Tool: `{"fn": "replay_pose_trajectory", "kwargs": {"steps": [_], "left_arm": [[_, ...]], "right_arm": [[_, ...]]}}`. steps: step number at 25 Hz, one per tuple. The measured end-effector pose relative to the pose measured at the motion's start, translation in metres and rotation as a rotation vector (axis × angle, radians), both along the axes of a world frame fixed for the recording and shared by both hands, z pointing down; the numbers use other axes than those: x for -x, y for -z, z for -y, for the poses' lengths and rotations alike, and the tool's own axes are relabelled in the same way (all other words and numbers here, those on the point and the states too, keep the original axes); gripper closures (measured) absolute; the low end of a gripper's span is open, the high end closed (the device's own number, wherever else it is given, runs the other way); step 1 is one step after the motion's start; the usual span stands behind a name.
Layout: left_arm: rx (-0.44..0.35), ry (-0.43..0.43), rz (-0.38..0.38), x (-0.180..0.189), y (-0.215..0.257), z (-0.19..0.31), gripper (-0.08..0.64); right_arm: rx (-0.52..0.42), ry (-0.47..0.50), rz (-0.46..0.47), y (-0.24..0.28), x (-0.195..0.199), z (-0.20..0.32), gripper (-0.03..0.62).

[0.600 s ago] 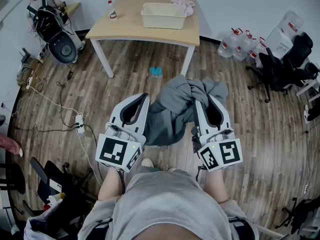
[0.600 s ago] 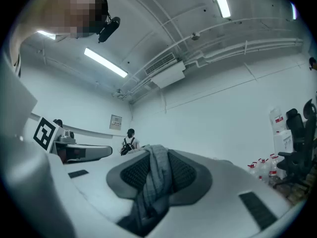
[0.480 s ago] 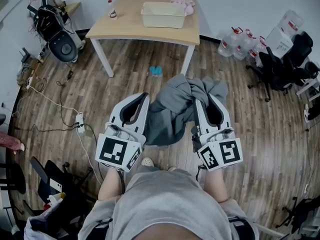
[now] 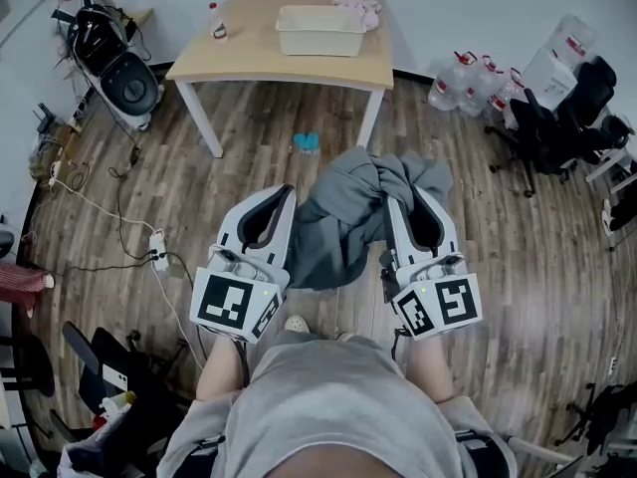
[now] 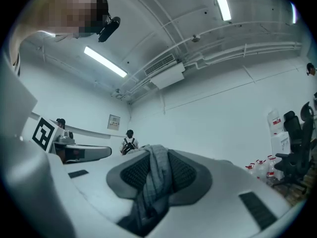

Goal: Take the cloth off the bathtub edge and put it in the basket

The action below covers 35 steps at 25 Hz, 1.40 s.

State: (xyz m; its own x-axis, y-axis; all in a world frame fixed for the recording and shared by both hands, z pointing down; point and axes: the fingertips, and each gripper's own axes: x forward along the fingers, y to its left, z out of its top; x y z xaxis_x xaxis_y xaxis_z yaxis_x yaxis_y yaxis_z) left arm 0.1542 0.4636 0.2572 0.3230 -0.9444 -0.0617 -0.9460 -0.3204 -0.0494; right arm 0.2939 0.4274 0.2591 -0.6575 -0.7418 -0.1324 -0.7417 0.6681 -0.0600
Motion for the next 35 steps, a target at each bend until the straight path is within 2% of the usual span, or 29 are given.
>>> {"fn": "replay_pose_trajectory", "kwargs": {"steps": [14,19,26,35], "left_arm": [[-0.014,-0.048,0.003,0.063,-0.012,0.004,0.546],[-0.008,-0.060,-0.018,0.071,-0.014,0.019,0.546],[0.008,-0.049,-0.018,0.083,-0.022,0.058,0.545],[-0.002,-0.011,-0.026,0.094,-0.016,0.143,0.546]], "right_arm": [[-0.003,-0.079,0.013,-0.013,0.054,-0.001,0.482],[0.016,-0.087,0.032,-0.015,0.061,0.010,0.483],[0.018,-0.092,0.019,-0.018,0.072,0.051,0.482],[0.000,-0.039,0.009,-0.013,0.086,0.139,0.482]]}}
